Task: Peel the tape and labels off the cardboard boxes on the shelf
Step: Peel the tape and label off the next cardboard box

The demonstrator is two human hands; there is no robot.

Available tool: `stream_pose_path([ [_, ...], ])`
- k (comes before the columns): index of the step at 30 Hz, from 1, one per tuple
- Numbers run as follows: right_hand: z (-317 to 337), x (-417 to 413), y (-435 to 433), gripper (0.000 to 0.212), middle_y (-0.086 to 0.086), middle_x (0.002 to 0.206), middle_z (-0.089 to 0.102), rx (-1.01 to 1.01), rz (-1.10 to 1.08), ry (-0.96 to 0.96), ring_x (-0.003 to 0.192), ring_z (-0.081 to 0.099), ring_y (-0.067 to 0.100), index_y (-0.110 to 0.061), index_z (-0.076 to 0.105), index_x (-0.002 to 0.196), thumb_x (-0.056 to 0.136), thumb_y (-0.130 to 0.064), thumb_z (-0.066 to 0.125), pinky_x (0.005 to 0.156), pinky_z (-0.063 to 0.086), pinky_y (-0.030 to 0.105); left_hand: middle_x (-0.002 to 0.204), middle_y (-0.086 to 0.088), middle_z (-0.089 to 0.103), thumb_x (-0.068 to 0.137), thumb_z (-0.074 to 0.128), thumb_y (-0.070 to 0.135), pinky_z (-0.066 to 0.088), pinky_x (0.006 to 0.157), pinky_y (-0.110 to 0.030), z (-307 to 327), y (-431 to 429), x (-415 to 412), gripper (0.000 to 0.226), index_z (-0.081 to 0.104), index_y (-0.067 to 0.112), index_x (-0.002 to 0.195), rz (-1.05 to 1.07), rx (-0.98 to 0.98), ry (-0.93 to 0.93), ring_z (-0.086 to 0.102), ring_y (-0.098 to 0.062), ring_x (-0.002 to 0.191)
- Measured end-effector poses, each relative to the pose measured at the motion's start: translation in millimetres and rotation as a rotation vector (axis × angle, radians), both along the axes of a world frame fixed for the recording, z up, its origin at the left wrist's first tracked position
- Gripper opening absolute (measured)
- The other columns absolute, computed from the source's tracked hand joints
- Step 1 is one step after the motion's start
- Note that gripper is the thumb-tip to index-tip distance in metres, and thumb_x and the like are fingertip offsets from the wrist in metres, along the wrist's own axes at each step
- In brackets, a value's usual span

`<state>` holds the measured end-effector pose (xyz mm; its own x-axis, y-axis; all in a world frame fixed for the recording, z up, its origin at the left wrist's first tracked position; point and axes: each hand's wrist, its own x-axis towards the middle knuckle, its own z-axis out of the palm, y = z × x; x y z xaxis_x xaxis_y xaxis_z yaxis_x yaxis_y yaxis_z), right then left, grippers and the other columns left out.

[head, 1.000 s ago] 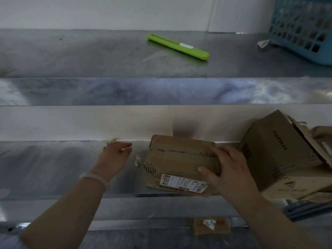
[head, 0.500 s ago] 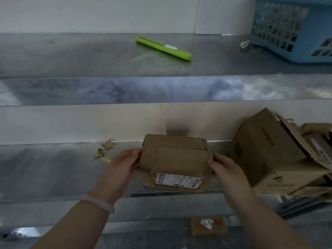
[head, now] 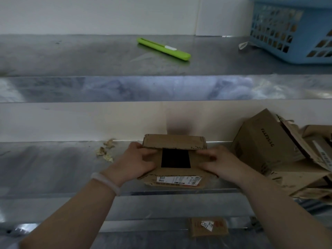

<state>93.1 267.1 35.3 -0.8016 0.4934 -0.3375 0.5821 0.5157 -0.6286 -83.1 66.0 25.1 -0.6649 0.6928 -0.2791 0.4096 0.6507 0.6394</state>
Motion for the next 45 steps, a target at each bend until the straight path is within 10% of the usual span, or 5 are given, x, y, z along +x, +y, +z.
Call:
stream_pose_path([
  [10, -5, -36, -22, 0.121, 0.01, 0.14, 0.033, 0.278, -0.07, -0.194, 0.121, 0.049, 0.029, -0.034, -0.013, 0.151, 0.067, -0.071, 0.065, 0.095, 0.047, 0.038, 0.131, -0.012, 0.037, 0.066, 0.074, 0.057, 0.047, 0.096, -0.043, -6, 29, 10, 0.127, -0.027, 0.044, 0.142, 0.078, -0.103, 0.135, 0.05, -0.033, 0.113],
  [20, 5, 4, 11, 0.05, -0.001, 0.104, 0.062, -0.168, -0.306, 0.275, 0.093, 0.062, 0.021, -0.025, 0.04, 0.141, 0.094, -0.014, 0.048, 0.075, 0.055, 0.037, 0.111, 0.014, 0.055, 0.091, 0.043, -0.005, 0.044, 0.07, -0.008, 2, -10, 9, 0.072, 0.026, 0.053, 0.129, 0.017, 0.46, -0.219, 0.056, 0.0, 0.093],
  [26, -2, 34, 20, 0.051, 0.012, 0.112, 0.07, -0.962, -0.575, 0.56, 0.103, 0.066, 0.029, -0.019, 0.07, 0.109, 0.1, -0.05, 0.03, 0.089, 0.05, 0.048, 0.151, 0.019, 0.033, 0.077, 0.046, 0.005, 0.023, 0.115, -0.023, -9, -33, 7, 0.088, 0.017, 0.052, 0.146, -0.263, 0.47, -0.06, 0.028, -0.001, 0.14],
  [35, -61, 46, 14, 0.098, 0.005, 0.112, 0.07, -0.708, -0.576, 0.15, 0.103, 0.066, 0.029, -0.018, 0.063, 0.117, 0.035, -0.065, 0.088, 0.094, 0.052, 0.05, 0.159, 0.017, 0.008, 0.084, 0.059, 0.012, 0.024, 0.116, -0.031, -57, -49, 27, 0.085, 0.015, 0.045, 0.149, -0.535, 0.284, 0.275, 0.014, -0.007, 0.146],
  [45, -71, 57, -2, 0.063, 0.001, 0.104, 0.074, -0.683, -0.553, 0.338, 0.098, 0.07, 0.024, -0.02, 0.059, 0.118, 0.061, -0.028, 0.083, 0.09, 0.055, 0.048, 0.134, 0.026, 0.032, 0.056, 0.077, 0.065, 0.037, 0.107, -0.037, -64, -22, 30, 0.117, 0.005, 0.046, 0.146, 0.162, 0.475, -0.303, 0.033, 0.004, 0.125],
])
